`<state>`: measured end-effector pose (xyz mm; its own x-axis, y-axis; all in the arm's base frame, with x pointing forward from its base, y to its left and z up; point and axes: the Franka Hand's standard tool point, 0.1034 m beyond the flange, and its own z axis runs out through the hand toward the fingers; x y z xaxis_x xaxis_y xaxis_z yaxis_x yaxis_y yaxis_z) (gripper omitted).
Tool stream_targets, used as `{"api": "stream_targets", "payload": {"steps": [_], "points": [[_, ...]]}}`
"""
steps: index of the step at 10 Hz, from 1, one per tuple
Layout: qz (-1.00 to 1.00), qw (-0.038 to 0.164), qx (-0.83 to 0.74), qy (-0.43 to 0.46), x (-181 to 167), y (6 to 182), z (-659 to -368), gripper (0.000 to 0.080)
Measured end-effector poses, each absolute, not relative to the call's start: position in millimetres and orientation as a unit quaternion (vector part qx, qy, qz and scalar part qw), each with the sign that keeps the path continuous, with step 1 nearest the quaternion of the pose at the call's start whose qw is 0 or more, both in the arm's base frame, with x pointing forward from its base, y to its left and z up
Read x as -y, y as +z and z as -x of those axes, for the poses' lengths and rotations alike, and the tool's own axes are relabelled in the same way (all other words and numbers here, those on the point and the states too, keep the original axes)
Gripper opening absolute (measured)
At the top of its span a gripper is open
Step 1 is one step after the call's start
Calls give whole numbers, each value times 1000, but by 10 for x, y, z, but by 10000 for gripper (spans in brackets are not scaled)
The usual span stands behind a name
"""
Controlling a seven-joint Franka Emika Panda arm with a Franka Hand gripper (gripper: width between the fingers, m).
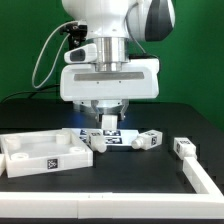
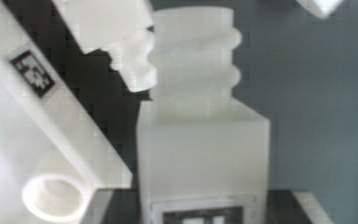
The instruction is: Assemble one leg
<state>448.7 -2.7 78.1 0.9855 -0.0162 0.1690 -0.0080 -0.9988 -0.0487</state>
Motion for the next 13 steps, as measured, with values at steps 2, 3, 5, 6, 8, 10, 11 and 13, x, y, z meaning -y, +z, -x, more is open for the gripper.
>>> {"api": "stream_targets", "payload": {"steps": [2,3,5,6,8,10,11,13], "points": [[996,23,3,-83,14,754,-4462,284],[996,19,-3,-89,-47,672,-4378,284],[997,21,-18,-68,-290,480,-4085,284],[998,21,-17,-58,-297,402,-4028,284],[999,22,-28,-41,-239,269,-3976,284],[999,20,-28,-34,-244,149,-3964,284],[999,19,-28,-39,-249,133,-3984,284],[999,19,-26,-43,-299,133,-4005,284]]}}
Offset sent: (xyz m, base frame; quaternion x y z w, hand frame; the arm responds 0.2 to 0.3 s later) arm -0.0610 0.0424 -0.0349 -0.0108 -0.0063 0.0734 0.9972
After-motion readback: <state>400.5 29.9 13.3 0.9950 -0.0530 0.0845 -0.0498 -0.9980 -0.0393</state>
